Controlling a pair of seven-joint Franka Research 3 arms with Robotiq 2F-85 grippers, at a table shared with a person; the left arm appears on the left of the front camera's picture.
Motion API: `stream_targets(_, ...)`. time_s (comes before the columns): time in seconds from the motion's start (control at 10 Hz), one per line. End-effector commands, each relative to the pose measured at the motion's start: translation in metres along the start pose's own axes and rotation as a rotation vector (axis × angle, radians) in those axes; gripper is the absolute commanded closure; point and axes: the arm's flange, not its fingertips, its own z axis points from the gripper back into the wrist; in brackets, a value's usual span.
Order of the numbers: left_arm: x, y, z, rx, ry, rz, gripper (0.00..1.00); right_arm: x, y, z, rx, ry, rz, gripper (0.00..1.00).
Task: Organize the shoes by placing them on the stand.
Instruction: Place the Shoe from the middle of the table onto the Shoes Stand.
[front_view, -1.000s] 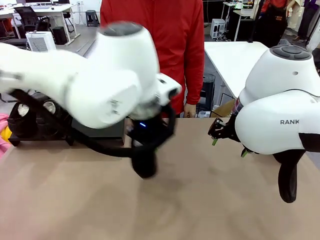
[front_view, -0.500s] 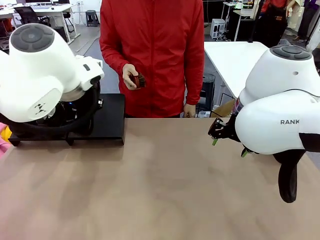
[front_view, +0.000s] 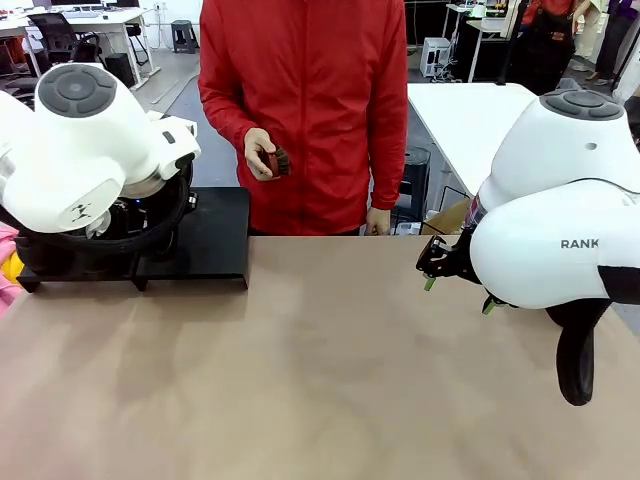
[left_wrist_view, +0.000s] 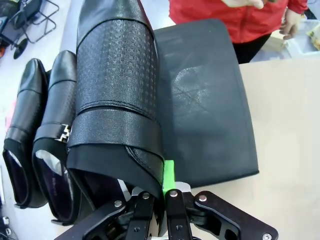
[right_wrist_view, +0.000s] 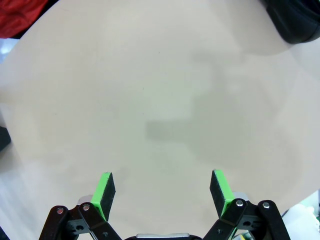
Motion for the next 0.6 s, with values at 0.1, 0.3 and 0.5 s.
stream_targets(0.1,0.004,-0.008,-0.019,0.039,0.001,-0.010,1.00,0.003,0.000,0.002,0.021,0.008,0.015,0.00)
stream_targets(0.3,0.002,-0.008,-0.028,0.059,0.021,-0.029,1.00,0.003,0.000,0.002,0.021,0.008,0.015,0.00)
stream_targets(0.5,0.002,-0.007,-0.032,0.064,0.033,-0.035,1.00,0.003,0.000,0.002,0.021,0.008,0.015,0.00)
